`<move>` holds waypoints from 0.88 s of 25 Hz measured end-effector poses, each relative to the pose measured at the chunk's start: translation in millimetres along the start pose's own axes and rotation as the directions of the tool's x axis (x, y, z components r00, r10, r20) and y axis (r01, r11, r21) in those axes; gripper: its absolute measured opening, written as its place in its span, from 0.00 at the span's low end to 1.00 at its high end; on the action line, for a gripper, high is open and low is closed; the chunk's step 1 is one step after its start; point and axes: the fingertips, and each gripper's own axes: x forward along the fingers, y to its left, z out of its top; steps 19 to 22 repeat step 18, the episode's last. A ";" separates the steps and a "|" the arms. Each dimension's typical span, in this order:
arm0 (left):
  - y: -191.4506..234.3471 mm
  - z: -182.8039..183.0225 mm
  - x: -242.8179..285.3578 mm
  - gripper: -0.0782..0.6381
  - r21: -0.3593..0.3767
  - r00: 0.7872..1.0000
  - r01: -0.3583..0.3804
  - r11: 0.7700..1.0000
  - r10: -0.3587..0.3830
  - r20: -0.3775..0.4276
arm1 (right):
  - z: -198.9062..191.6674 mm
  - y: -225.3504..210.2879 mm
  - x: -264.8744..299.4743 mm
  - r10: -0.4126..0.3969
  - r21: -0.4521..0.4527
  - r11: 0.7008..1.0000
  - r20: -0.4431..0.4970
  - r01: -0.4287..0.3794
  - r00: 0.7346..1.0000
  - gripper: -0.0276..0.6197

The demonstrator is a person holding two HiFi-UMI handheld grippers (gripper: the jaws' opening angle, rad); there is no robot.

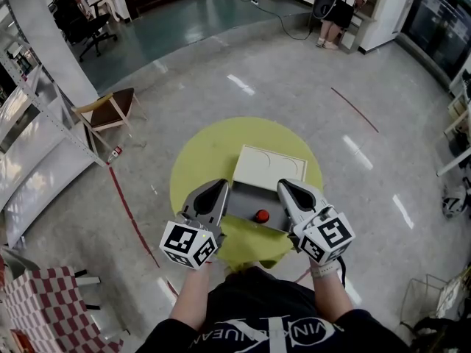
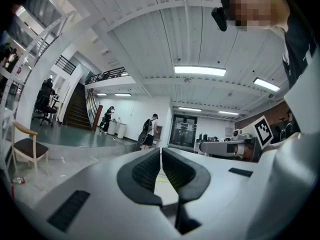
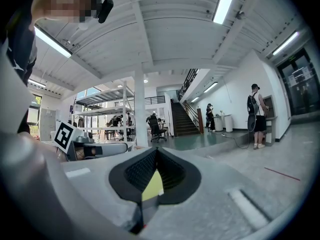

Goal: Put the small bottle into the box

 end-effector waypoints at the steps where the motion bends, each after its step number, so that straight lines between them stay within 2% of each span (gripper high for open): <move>1: 0.1 -1.3 -0.2 0.14 -0.002 1.000 0.001 1.000 -0.001 -0.002 | -0.9 0.3 -0.2 0.000 0.000 1.000 -0.001 0.000 1.000 0.05; 22: 2.4 -17.5 -0.3 0.14 -0.026 0.999 0.023 0.999 -0.024 -0.033 | -13.3 2.5 -2.8 -0.029 0.034 0.999 -0.017 0.030 0.999 0.05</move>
